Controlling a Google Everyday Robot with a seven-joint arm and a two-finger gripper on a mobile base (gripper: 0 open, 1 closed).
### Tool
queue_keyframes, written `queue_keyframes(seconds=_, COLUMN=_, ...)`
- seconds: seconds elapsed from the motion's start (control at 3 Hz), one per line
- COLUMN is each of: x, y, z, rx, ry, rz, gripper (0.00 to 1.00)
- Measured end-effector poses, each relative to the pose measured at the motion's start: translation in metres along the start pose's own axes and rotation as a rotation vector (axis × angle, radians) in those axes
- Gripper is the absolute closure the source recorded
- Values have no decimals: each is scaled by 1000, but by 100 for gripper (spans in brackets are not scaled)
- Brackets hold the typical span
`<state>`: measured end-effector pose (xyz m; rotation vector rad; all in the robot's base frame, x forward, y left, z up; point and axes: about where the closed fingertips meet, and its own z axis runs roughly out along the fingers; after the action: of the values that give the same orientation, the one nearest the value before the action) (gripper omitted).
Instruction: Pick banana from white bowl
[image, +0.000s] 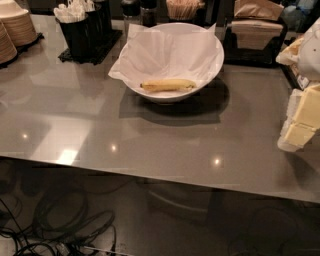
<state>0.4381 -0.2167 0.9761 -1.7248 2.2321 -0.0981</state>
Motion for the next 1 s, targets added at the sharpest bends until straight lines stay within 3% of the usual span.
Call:
queue_keyframes(seconds=0.33, x=0, y=0, z=0, rx=0, ry=0, rz=0, gripper=0)
queue_keyframes(seconds=0.67, x=-11, y=-15, z=1, rx=10, ry=-56, rz=-2, gripper=0)
queue_keyframes(seconds=1.0, x=-46, y=-54, z=9, rx=14, ry=-169, rz=-33, gripper=0)
